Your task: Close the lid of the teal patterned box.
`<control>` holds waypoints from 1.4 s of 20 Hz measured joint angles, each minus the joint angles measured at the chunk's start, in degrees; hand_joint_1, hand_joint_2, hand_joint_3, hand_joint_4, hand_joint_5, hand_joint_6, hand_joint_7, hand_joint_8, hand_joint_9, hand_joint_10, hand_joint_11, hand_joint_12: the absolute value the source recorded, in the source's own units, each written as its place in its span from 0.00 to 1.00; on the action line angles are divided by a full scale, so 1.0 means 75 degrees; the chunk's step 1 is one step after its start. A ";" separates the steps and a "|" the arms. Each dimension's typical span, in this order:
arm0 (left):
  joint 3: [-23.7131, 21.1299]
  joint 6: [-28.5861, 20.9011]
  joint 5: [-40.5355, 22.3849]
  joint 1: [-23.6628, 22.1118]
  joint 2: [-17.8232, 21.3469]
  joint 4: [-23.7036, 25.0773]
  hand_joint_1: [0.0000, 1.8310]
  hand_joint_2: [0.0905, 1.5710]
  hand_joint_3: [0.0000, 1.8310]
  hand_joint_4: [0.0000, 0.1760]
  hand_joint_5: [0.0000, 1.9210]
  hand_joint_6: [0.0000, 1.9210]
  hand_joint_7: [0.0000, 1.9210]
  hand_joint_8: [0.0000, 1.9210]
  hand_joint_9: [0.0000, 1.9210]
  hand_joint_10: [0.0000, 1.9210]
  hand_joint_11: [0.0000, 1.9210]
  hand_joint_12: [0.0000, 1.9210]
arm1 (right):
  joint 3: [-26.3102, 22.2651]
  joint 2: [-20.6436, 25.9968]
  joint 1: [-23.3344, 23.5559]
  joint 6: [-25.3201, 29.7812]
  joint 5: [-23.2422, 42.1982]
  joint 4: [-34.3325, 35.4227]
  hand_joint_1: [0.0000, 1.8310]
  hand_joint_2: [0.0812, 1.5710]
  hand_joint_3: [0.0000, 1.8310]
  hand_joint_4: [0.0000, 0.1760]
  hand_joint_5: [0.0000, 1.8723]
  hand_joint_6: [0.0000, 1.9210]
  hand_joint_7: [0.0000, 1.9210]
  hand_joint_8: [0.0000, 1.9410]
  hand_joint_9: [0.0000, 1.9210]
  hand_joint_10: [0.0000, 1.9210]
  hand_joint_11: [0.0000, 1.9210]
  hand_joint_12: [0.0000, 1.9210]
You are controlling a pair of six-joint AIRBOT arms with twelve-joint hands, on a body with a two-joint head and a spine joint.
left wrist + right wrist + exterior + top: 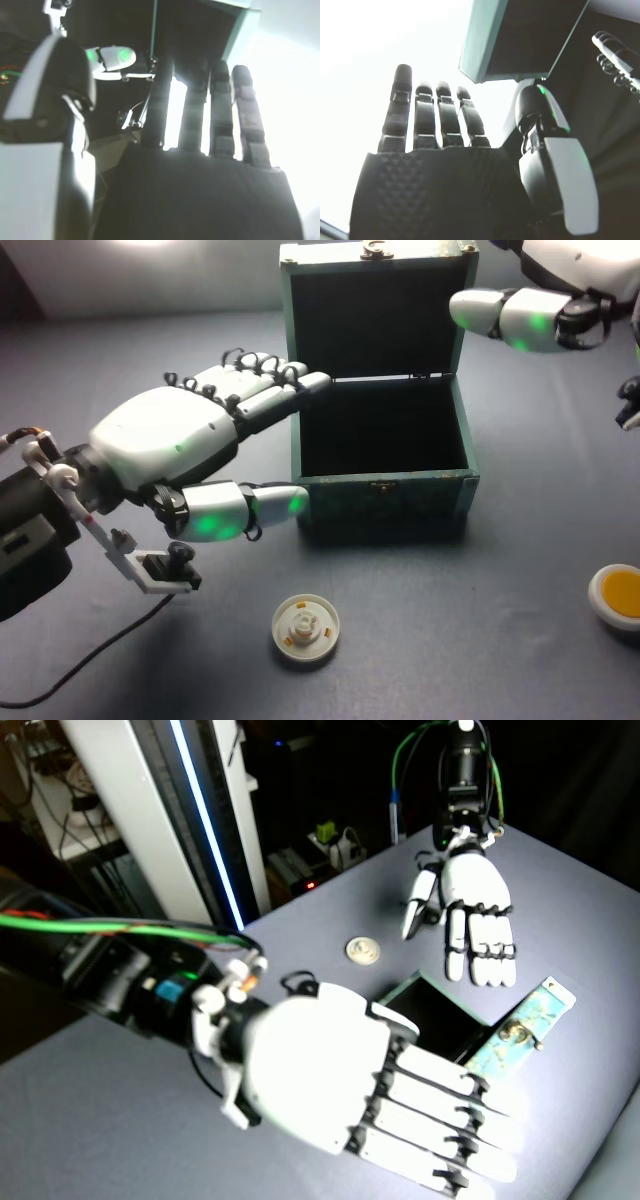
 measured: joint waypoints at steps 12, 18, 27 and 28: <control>0.0017 -0.0026 0.0061 -0.0029 -0.0006 -0.0102 0.14 0.83 0.00 0.00 0.00 0.00 0.00 0.00 0.00 0.00 0.00 0.00 | -0.0356 0.0032 0.0122 -0.0318 0.0294 0.0006 0.10 0.85 0.00 0.00 0.25 0.16 0.31 0.47 0.22 0.76 0.14 1.00; 0.0006 -0.0029 -0.0052 0.0122 0.0003 -0.0248 0.15 0.85 0.00 0.15 0.01 0.01 0.00 0.00 0.00 0.00 0.00 0.00 | -0.0906 0.0216 0.0026 -0.0306 0.0495 -0.0344 0.05 0.89 0.00 0.00 0.23 0.06 0.32 0.12 0.16 0.58 0.06 0.96; -0.0303 -0.0047 -0.0472 0.0545 0.0154 -0.0481 0.09 0.86 0.00 0.15 0.03 0.01 0.01 0.00 0.00 0.00 0.00 0.00 | -0.1859 0.0950 -0.1032 -0.0163 0.1664 -0.0466 0.04 0.90 0.00 0.00 0.10 0.16 0.10 0.19 0.00 0.46 0.00 0.95; -0.0350 -0.0050 -0.0536 0.0632 0.0207 -0.0434 0.07 0.86 0.00 0.22 0.04 0.01 0.02 0.00 0.00 0.00 0.00 0.00 | -0.1967 0.1078 -0.1189 -0.0041 0.1871 -0.0478 0.05 0.91 0.00 0.00 0.11 0.14 0.11 0.13 0.00 0.44 0.00 0.87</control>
